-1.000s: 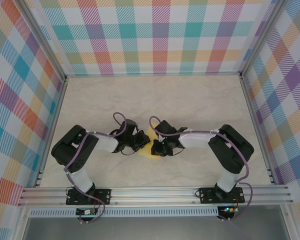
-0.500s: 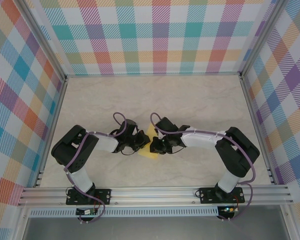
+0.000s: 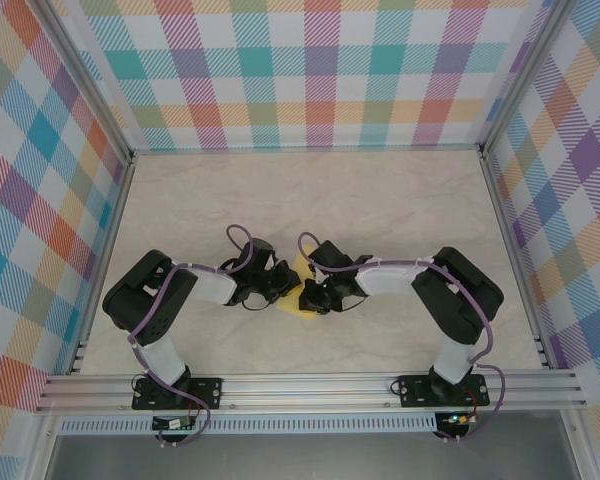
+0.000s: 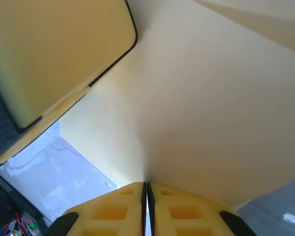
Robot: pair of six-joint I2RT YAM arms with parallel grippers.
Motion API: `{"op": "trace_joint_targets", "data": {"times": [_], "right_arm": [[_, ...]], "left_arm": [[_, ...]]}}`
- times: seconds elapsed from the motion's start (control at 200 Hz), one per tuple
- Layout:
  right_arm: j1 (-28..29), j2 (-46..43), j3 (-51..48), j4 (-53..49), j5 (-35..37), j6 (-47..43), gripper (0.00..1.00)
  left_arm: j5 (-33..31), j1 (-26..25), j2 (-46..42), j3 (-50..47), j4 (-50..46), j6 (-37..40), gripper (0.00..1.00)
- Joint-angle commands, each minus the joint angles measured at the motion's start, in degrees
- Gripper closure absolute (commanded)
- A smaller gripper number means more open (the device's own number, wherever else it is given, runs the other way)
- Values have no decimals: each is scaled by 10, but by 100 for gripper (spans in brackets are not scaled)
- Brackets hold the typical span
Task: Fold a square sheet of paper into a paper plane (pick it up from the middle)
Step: Fold the triangle a second time at the center of the table.
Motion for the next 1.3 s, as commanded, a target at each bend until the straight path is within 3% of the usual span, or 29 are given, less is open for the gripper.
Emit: {"op": "trace_joint_targets", "data": {"times": [0.0,0.82,1.295], "right_arm": [[4,4,-31,-23,-5,11,86],[4,-55,-121,11,-20,35,85],[3,-123,-94,0,-9,49,82]], "left_arm": [[-15,2,23,-13,-46,10,100],[-13,3,27,-12,-45,9,100],[-12,1,19,-16,-40,5,100]]}}
